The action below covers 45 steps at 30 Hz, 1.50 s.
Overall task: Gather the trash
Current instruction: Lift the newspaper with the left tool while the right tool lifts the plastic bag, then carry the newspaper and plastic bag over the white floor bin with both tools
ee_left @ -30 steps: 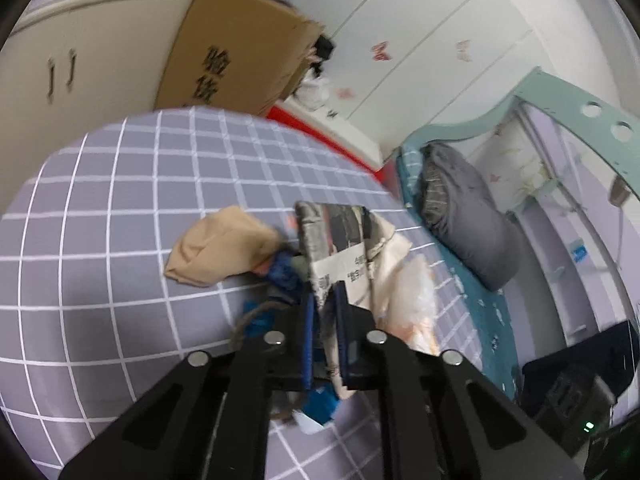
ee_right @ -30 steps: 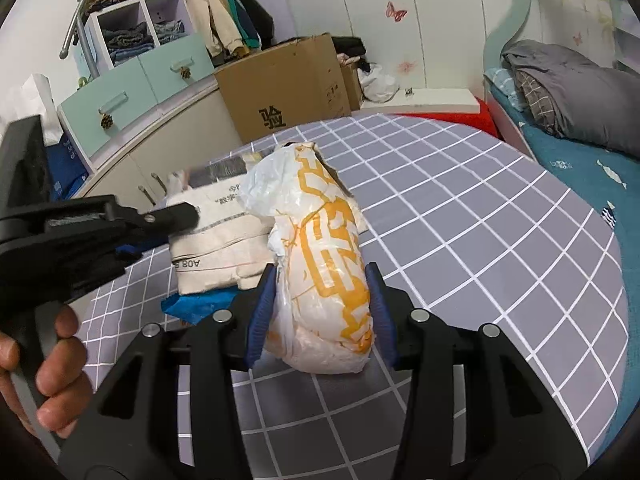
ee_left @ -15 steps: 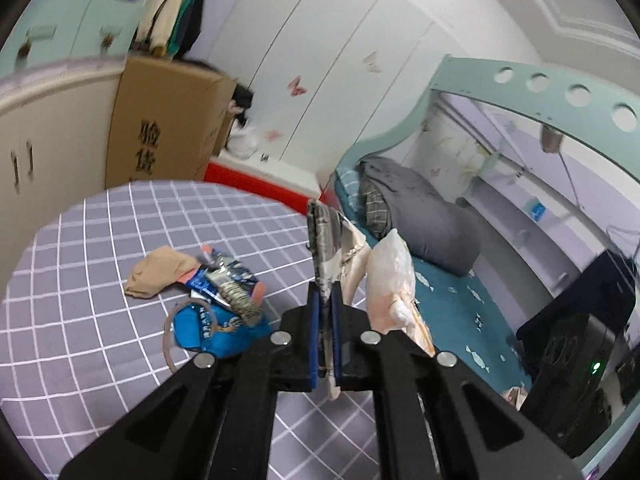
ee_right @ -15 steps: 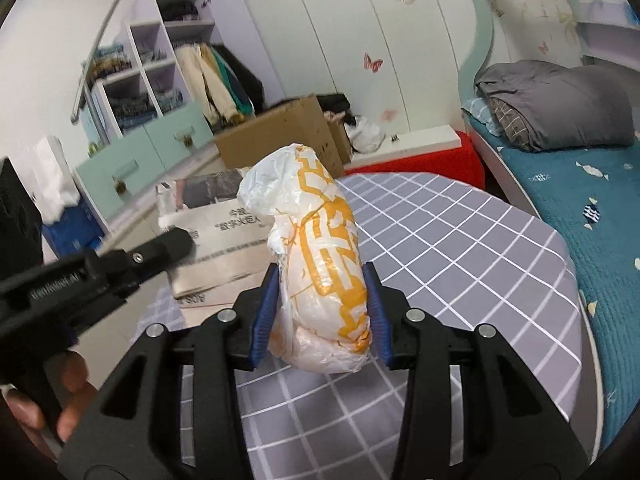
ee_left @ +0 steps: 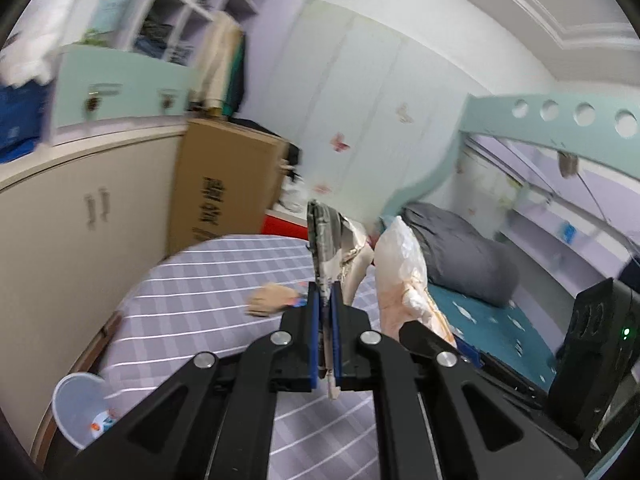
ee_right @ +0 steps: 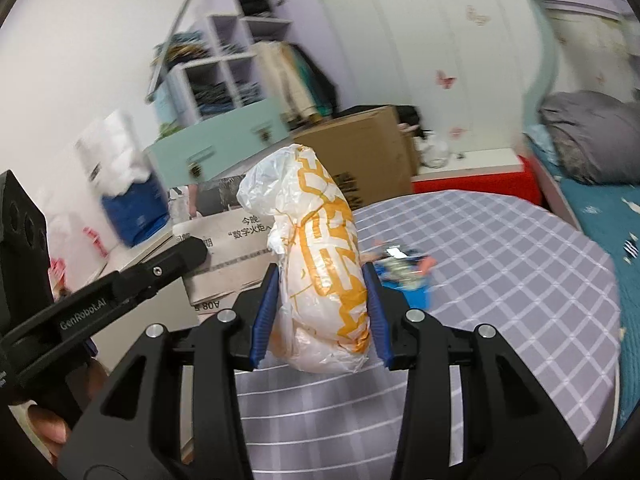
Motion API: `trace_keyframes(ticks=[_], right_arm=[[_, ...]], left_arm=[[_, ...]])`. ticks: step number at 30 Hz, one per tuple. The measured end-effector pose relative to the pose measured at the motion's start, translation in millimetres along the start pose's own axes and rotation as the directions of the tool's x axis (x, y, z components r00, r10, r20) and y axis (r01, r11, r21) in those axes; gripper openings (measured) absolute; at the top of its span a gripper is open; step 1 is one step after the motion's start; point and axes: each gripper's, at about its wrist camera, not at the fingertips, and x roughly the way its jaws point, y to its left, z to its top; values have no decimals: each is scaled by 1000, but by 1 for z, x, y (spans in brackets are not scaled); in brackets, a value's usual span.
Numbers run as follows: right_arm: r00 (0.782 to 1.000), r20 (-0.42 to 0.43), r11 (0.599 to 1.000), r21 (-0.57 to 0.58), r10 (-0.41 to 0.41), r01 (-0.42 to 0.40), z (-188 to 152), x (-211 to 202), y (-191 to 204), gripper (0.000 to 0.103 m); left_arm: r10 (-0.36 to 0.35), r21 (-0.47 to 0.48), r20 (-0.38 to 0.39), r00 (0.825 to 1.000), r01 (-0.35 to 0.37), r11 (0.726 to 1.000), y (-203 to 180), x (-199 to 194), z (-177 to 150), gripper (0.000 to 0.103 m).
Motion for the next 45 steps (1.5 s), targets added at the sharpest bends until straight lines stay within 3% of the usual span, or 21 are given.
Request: trace_keyframes(ticks=[5,9,14,18,22,25,27,28,31,33,34,35,36,37,38,39,42,45], right_arm=[[988,-85,989,-66,125,-131,-14,33,64,41],[961,-169,967,-94,218,-236,-31,63,113,41],[913,-286,932,-132,290,-337,-61,113,179,41],[885,-351,913,-158,305,-377,-82,147,212,41],[868,-391,906,-162,306,-392,-97,179,230,41],[879,-387,914,-174,278,-366,-106,197,233,41],[887,-376,917,-181,269,-354,-108,203,233,41],[890,-374,921,-179,262,-347,-109,208,232,41],[895,-375,931,-171,241,-323,-114,228,231,41],[896,-377,934,-167,236,-317,-118,239,231,41],[895,-381,935,-164,233,-314,-120,244,231,41],[893,-386,937,-160,229,-310,-122,248,231,41],[892,-391,939,-156,227,-308,-123,251,231,41],[888,-403,940,-153,223,-305,-126,255,230,41],[886,-408,940,-153,221,-305,-128,257,230,41],[885,-411,940,-158,217,-303,-130,259,231,41],[881,-424,939,-163,210,-302,-134,265,233,41],[877,-433,937,-168,209,-306,-138,268,239,41]], left_arm=[[139,-56,48,989,-136,989,63,-44,-1,5],[284,-100,26,958,-281,955,126,-75,-6,5],[442,-145,-42,896,-443,885,197,-95,-18,5],[544,-133,-100,833,-553,823,245,-98,-31,5],[555,-147,-165,815,-577,804,291,-88,-42,5],[561,-158,-203,803,-592,790,319,-73,-48,5],[590,-162,-221,777,-626,763,337,-61,-51,5],[590,-171,-236,772,-631,757,345,-56,-53,5],[577,-189,-268,772,-629,754,364,-43,-55,5],[552,-201,-270,789,-607,769,378,-30,-56,7],[577,-199,-259,775,-627,753,385,-24,-56,9],[608,-192,-270,746,-661,726,394,-17,-57,13],[610,-195,-292,737,-670,717,401,-12,-58,31],[580,-215,-319,750,-653,726,410,-7,-60,41],[534,-249,-344,773,-623,741,419,-3,-65,41],[526,-258,-358,772,-623,739,419,-1,-68,41],[578,-215,-338,742,-659,720,413,-6,-73,41],[581,-213,-338,740,-661,719,406,-13,-75,43]])
